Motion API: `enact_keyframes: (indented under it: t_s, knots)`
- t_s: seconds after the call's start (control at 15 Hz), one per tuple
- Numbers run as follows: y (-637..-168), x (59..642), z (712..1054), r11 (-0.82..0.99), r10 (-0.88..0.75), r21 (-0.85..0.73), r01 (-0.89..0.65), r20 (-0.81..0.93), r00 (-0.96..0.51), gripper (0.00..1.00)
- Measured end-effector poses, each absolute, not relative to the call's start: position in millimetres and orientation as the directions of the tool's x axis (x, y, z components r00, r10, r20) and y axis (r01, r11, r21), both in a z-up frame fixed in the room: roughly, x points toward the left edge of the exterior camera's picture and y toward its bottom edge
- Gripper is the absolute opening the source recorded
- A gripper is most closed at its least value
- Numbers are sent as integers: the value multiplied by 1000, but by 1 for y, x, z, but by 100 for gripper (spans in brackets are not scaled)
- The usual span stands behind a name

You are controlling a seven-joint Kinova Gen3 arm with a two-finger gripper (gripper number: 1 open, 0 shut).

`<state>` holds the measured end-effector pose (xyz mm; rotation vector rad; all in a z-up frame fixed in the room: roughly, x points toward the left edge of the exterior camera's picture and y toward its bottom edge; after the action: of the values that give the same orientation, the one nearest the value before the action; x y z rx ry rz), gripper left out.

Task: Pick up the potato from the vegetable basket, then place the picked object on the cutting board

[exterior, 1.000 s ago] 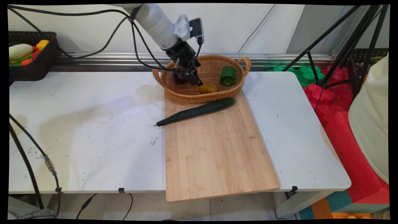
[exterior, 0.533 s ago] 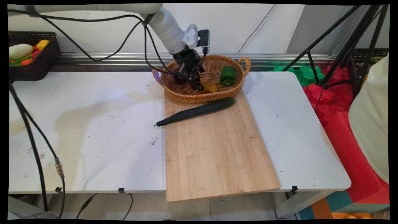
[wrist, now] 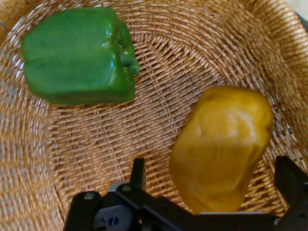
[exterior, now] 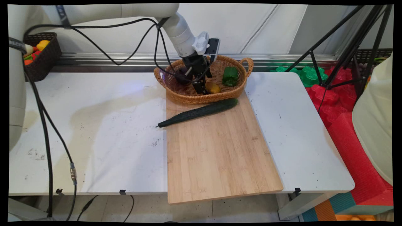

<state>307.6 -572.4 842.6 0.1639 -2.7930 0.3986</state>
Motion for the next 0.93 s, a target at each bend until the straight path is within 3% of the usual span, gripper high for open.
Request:
enact_keyframes:
  t_s: [0.27, 0.33, 0.93]
  knots:
    - [-585, 303, 835, 965, -25, -240, -103, 307, -951, 100]
    - [-587, 302, 834, 967, -19, -237, -95, 305, -952, 0]
    - [-587, 311, 855, 956, -56, -256, -143, 320, -946, 0]
